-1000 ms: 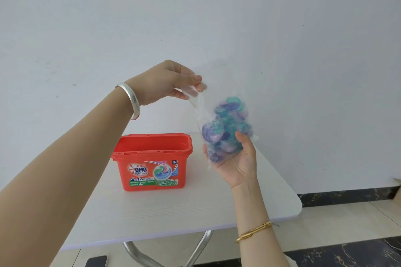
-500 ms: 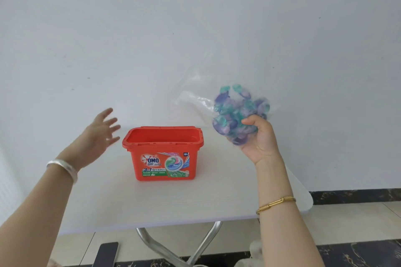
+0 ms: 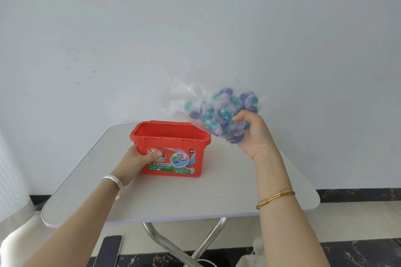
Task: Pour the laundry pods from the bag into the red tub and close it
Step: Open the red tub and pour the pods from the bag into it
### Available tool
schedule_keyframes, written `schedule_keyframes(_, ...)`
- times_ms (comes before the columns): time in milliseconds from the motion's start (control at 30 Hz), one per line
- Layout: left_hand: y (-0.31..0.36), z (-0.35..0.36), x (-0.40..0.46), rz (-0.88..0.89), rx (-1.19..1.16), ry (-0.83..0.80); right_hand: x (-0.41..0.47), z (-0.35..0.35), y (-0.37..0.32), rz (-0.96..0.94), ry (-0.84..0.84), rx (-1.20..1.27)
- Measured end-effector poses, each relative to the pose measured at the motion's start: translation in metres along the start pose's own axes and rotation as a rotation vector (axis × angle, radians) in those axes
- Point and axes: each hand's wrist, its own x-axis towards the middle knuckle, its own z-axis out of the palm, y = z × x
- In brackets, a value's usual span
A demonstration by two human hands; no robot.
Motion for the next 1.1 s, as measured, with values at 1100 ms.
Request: schedule_keyframes(1100, -0.023, 0.01, 0.009, 0.064, 0.079, 0.16, -0.001, 0.04, -0.023, -0.09, 0.273, -0.547)
